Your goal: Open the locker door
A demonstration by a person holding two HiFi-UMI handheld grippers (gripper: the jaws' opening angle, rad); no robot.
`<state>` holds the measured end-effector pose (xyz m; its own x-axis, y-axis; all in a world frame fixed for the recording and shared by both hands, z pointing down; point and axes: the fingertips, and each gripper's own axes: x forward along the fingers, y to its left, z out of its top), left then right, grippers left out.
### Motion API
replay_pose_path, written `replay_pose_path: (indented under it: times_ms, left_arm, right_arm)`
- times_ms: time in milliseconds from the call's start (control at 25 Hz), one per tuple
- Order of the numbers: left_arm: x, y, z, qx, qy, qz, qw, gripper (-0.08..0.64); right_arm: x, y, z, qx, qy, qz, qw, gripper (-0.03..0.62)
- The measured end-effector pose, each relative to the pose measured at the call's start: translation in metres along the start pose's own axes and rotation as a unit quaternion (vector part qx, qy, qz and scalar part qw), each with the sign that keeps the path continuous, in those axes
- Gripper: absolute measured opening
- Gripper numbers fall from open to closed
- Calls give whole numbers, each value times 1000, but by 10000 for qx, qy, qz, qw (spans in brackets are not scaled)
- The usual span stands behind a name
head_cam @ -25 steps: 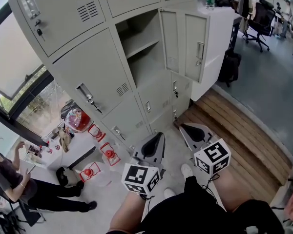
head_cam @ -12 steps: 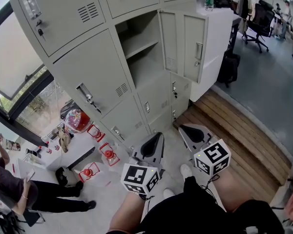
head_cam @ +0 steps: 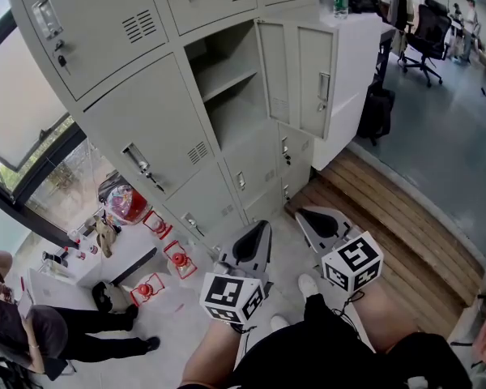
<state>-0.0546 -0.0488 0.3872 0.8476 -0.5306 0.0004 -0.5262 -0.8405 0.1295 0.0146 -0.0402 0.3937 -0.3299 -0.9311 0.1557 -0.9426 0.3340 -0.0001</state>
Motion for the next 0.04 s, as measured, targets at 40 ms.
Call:
replay_pose_path:
  times_ms: [40]
  left_arm:
    - [0,-1,0,0,0,0,10000,17]
  right_arm:
    - [-1,0,0,4,-1,2,10000,54]
